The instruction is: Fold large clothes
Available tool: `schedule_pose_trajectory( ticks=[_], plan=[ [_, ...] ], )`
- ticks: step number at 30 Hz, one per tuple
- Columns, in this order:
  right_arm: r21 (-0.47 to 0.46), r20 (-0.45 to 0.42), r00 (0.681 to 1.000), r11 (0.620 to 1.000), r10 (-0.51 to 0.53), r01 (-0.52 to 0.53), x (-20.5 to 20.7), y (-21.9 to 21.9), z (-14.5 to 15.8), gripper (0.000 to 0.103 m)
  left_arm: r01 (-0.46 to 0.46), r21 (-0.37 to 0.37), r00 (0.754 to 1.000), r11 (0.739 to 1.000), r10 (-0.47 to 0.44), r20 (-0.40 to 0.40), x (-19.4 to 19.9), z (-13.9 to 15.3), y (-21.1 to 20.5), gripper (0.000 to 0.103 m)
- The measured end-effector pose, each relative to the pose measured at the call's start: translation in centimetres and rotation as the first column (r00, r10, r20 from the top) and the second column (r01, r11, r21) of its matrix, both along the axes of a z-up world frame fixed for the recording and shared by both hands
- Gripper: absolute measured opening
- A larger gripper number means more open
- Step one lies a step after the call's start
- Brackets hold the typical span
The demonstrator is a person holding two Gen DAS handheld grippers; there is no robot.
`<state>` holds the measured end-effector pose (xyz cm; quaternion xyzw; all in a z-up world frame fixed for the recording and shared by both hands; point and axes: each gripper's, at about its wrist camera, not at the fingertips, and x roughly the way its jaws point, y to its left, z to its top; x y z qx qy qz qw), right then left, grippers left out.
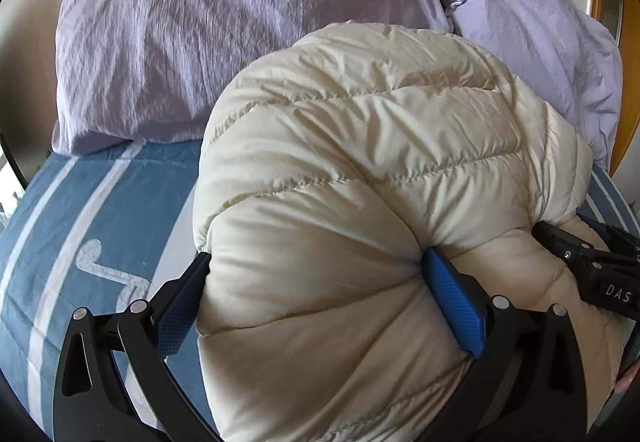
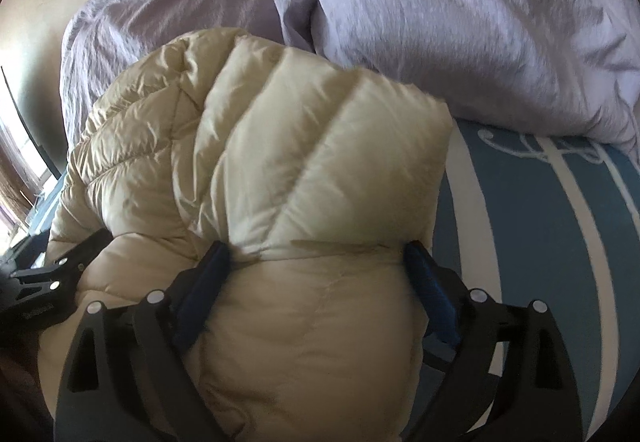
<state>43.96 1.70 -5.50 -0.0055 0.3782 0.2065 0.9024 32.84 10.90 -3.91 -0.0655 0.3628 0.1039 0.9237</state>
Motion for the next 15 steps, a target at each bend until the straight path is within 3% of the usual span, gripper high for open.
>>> schedule_pose_trajectory(
  ticks=[6,15],
  plan=[
    [0.030,-0.006,1.000,0.999,-0.026,0.026,-0.9,-1.0,1.0,0.092,-0.008,-0.041,1.000,0.999,0.008,0.000,-1.3,0.6,0.5,0.102],
    [0.101,0.031,0.996,0.991,-0.085,0.082,-7.2,-5.4,4.8,0.101,-0.026,-0.019,0.998,0.999,0.027,0.055,-8.9,3.5,-0.3,0.102]
  ],
)
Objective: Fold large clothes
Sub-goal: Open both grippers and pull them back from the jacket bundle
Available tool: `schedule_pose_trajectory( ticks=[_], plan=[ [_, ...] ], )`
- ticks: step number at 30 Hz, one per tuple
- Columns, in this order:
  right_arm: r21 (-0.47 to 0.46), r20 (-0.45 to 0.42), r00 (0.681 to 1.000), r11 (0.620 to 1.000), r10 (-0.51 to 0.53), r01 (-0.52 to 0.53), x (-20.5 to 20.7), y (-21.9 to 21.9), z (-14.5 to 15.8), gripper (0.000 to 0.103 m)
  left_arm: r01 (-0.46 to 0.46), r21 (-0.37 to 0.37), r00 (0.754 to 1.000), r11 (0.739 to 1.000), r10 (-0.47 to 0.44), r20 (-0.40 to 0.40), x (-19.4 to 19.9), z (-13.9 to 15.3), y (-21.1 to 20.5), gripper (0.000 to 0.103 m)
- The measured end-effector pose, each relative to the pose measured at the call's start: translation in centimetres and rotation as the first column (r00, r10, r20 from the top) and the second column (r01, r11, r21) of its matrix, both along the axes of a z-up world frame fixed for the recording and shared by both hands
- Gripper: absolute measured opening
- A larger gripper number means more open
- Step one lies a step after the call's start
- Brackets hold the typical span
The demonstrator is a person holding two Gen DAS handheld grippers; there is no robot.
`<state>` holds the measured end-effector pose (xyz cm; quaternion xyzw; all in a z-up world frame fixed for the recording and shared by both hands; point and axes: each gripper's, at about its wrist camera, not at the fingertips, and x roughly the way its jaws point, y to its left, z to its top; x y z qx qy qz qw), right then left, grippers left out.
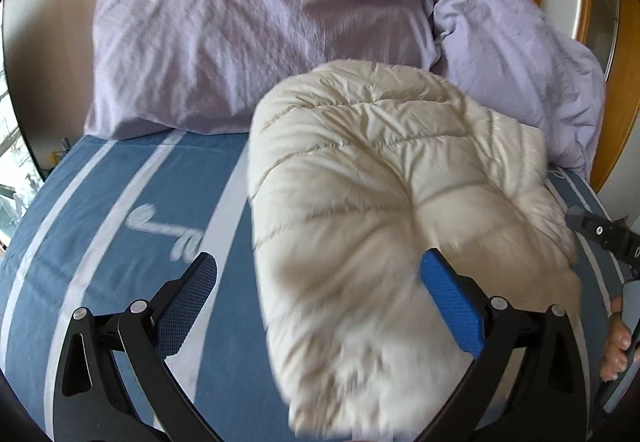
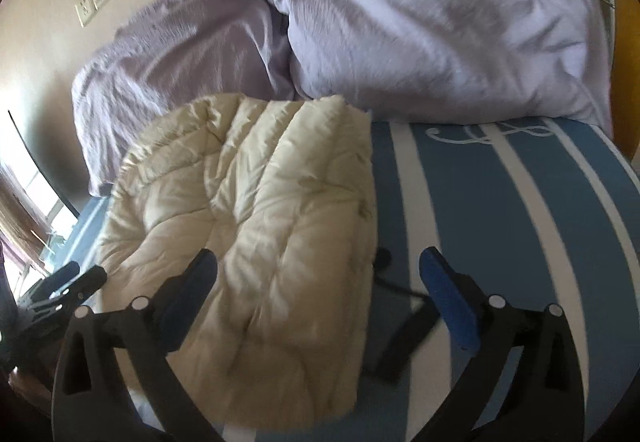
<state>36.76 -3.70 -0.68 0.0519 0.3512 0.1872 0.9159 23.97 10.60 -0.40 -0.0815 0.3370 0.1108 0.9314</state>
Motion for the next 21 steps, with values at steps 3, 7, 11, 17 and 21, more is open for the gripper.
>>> schedule_pose_trajectory(
  ticks=[3,7,11,17,21],
  plan=[
    [-0.003,-0.021,1.000,1.000,0.001,-0.001,-2.3,-0.9,0.8,0.101,-0.015,0.002,1.000,1.000,0.015,-0.006,-2.5,0.3,-0.6,0.102],
    [-0.005,-0.016,0.999,0.999,0.035,-0.035,-6.2,-1.8,1.4,0.101,-0.022,-0.009,1.000,1.000,0.022,-0.011,-5.9,0.4,-1.5,0.102],
    [-0.027,-0.015,0.999,0.998,0.051,-0.051,-9.4,-2.1,1.6,0.101,-0.023,-0.045,1.000,0.999,0.023,-0.016,-8.7,0.3,-2.4,0.102],
    [-0.081,0.003,0.996,0.993,0.084,-0.083,-13.9,-2.3,1.6,0.101,-0.001,-0.079,1.000,0.997,0.000,-0.009,-12.2,0.5,-4.0,0.102],
    [-0.076,-0.010,0.995,0.992,0.099,-0.099,-16.4,-3.0,1.5,0.101,0.004,-0.114,1.000,0.993,-0.007,-0.018,-13.9,0.3,-4.5,0.102]
  ],
)
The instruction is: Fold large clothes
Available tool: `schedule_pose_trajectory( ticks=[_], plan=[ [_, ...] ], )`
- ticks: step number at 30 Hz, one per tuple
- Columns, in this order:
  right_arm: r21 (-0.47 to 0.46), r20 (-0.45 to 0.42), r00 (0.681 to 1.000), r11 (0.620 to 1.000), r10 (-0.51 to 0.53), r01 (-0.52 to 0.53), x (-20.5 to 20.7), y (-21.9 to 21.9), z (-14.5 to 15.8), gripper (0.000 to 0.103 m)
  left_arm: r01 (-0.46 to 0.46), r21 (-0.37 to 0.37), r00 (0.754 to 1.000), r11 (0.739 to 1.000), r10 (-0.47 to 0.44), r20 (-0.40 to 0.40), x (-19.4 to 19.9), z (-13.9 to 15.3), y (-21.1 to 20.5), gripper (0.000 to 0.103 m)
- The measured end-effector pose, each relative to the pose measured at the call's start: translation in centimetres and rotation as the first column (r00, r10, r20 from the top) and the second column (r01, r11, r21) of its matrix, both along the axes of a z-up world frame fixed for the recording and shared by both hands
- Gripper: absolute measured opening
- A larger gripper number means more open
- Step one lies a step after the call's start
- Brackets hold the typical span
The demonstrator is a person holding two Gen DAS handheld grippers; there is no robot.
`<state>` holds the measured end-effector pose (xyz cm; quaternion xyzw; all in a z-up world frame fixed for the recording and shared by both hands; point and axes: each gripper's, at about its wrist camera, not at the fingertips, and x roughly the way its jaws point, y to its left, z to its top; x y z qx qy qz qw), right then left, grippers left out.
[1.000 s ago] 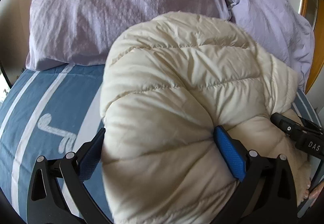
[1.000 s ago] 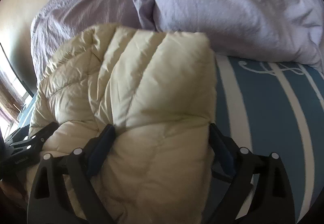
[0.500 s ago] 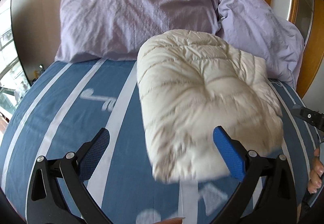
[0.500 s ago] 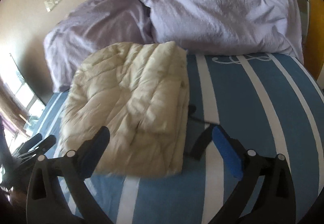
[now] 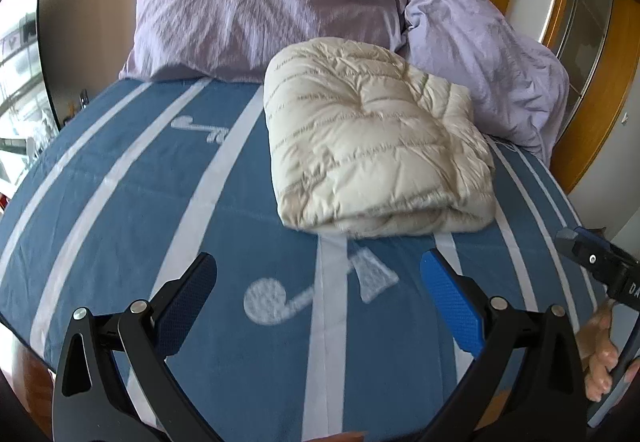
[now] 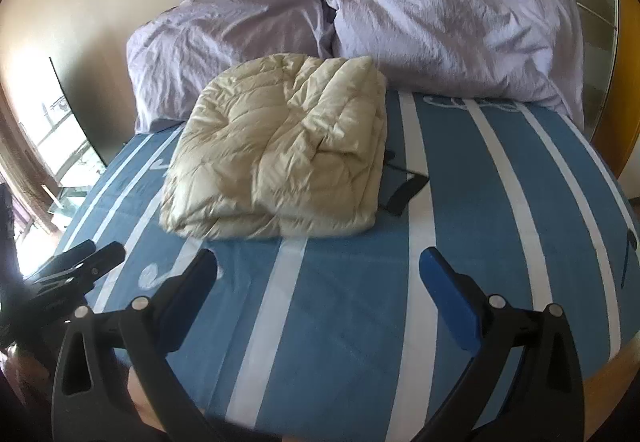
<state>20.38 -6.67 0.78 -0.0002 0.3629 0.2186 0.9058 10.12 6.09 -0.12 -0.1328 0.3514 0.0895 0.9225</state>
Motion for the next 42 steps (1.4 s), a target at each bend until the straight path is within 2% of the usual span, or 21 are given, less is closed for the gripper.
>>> schedule_pose_trajectory(
  ticks=[12,42],
  plan=[
    [-0.003,-0.013,1.000,1.000,0.022,-0.022,-3.8,-0.8,0.1,0.101,0.038,-0.010,0.999,0.999,-0.037,0.016,-3.4,0.7,-2.2,0.102],
    [0.049,-0.030,0.997,0.996,0.073,-0.071,-4.1,0.4,0.3,0.101,0.066,-0.052,0.998,0.996,-0.065,0.026,-3.0,0.7,-2.8,0.102]
  ],
)
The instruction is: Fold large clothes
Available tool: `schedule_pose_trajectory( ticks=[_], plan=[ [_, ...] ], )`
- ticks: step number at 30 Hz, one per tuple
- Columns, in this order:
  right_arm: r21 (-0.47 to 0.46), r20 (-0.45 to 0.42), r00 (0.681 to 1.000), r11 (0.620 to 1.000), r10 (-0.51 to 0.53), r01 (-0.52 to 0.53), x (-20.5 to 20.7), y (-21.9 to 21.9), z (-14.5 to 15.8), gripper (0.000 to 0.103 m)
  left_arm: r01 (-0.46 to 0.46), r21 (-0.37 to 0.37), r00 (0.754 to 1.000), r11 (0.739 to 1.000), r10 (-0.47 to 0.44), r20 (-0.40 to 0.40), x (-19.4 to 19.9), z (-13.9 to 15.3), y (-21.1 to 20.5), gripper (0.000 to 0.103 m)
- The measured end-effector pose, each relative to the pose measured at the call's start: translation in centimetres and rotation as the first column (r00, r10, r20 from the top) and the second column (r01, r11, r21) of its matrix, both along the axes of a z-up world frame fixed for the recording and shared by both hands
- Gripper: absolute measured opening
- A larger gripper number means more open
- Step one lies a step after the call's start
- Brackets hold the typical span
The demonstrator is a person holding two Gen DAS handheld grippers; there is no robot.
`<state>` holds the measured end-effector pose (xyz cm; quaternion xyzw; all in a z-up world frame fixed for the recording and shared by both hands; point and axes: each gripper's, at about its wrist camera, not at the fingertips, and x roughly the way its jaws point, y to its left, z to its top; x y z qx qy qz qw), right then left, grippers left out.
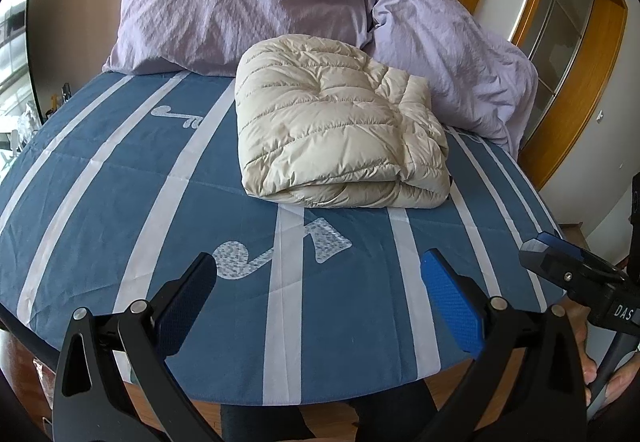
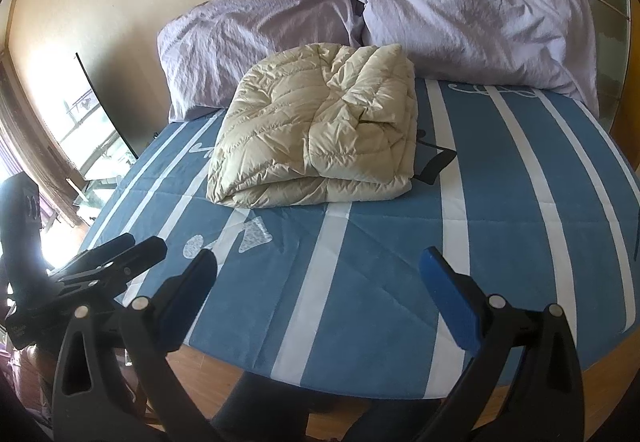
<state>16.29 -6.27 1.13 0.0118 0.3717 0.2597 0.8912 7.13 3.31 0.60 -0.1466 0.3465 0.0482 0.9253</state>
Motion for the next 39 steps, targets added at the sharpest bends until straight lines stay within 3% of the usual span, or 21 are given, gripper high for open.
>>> schedule_pose_trajectory(
  ticks=[39],
  plan=[
    [0.009,-0.005,1.000,1.000,0.019,-0.019,0.04,0.66,0.39,0.101,0.009,-0.013,1.000,1.000,-0.009,0.005,0.53,0.22,-0.30,0.102]
  ],
)
